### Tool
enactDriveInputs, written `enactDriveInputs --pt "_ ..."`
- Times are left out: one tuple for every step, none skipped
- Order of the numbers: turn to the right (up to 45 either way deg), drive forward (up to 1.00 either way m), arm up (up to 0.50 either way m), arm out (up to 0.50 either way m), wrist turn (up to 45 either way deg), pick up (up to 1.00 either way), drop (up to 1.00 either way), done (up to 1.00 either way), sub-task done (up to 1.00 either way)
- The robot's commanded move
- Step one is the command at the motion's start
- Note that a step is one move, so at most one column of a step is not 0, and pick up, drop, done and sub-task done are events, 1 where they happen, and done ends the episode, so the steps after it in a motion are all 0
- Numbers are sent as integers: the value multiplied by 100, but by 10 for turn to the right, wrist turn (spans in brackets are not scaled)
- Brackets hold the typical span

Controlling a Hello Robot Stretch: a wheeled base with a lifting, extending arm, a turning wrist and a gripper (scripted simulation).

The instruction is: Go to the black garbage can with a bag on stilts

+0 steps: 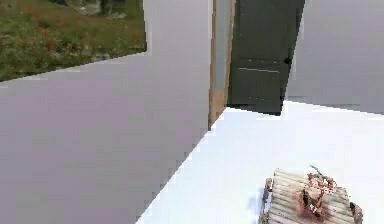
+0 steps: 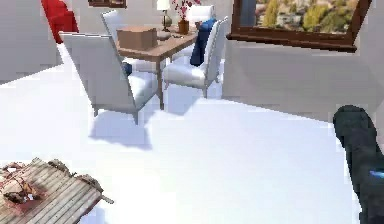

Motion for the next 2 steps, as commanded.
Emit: enactDriveInputs --pt "0 95 0 0 0 0 0 0 0" --pt "150 0 0 0 0 0 0 0 0"
